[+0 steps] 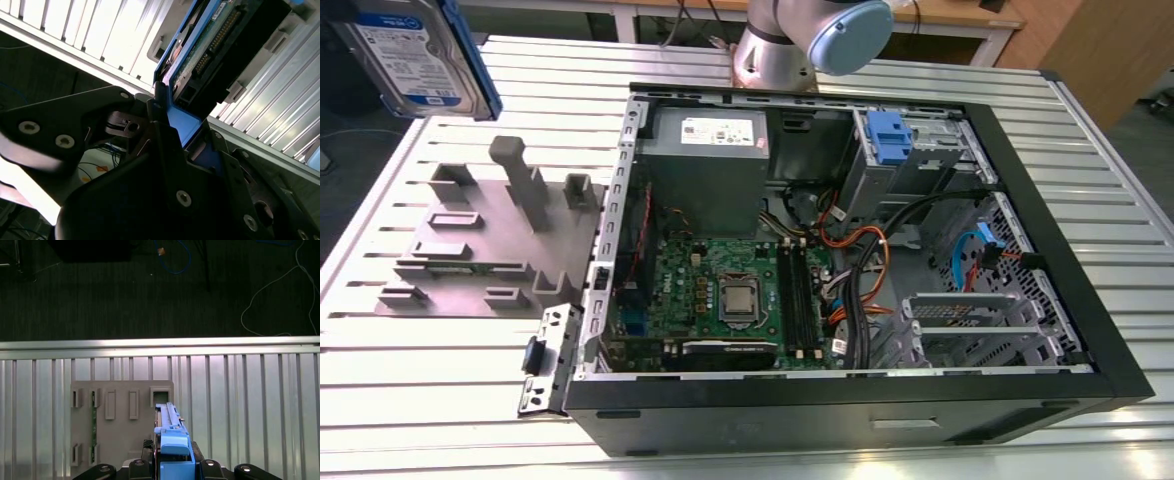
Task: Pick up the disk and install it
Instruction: 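Pick up the disk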
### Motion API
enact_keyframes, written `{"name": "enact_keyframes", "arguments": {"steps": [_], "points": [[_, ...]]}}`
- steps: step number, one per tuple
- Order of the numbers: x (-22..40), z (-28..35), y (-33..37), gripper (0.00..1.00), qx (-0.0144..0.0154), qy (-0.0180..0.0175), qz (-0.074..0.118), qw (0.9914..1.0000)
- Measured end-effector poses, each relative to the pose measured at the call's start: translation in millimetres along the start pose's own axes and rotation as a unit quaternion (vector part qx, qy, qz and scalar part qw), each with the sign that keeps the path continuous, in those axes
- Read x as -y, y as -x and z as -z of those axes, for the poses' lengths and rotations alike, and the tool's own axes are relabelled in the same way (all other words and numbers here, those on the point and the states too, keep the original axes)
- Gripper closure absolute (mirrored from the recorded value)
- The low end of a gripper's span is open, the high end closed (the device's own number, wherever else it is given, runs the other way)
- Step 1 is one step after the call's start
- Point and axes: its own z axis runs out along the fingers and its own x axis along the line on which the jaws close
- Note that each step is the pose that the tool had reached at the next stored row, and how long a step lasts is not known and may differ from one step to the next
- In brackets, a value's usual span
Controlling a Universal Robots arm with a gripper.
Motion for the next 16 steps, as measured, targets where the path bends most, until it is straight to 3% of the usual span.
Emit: {"name": "enact_keyframes", "arguments": {"steps": [16], "points": [[-0.1,4.9,0.2,0.63,0.0,0.0,0.0,1.0]]}}
